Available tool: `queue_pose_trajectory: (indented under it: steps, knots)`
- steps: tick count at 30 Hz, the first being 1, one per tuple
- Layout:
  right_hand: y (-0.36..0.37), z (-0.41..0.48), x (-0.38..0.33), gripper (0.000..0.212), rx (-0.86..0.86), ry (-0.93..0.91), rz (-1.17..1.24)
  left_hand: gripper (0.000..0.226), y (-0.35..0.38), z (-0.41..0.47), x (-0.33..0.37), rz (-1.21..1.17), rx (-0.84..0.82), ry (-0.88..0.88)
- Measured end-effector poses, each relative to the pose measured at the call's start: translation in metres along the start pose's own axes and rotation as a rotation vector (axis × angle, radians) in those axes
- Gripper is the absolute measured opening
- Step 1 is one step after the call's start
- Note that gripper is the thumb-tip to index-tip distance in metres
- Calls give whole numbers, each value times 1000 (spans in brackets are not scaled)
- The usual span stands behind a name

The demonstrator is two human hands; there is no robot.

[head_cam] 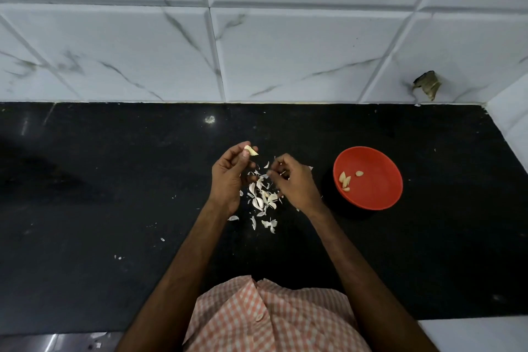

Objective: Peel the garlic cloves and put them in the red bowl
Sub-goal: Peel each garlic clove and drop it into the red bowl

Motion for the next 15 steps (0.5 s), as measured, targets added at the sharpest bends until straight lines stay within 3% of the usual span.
queue_pose_trajectory:
  steps: [5, 7, 9, 13, 15]
  knots:
    - [3, 2, 9, 24, -129, -15, -154, 29, -1, 0, -3, 19, 36, -18]
    - [4, 2, 7, 26, -82, -25, -137, 29, -1, -1, -4, 11, 28, -33]
    - [6, 2, -1, 26, 8, 77, 146, 24, -1, -1, -6, 7, 10, -50]
    - [13, 4, -15, 42, 139, 367, 966, 19, 3, 0, -11, 99, 6, -35]
    - [13, 2, -18, 50, 191, 441, 1168, 19, 10, 5, -14, 210, 27, 24]
Point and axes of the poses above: each hand's wrist, its own z-axis towards the middle knuckle, its own y-axis out of the palm, x = y × z, the point moved 1 cm from there along z, towards the middle knuckle, and after that the axes turned 10 degrees about -y, right-handed, at the moved point
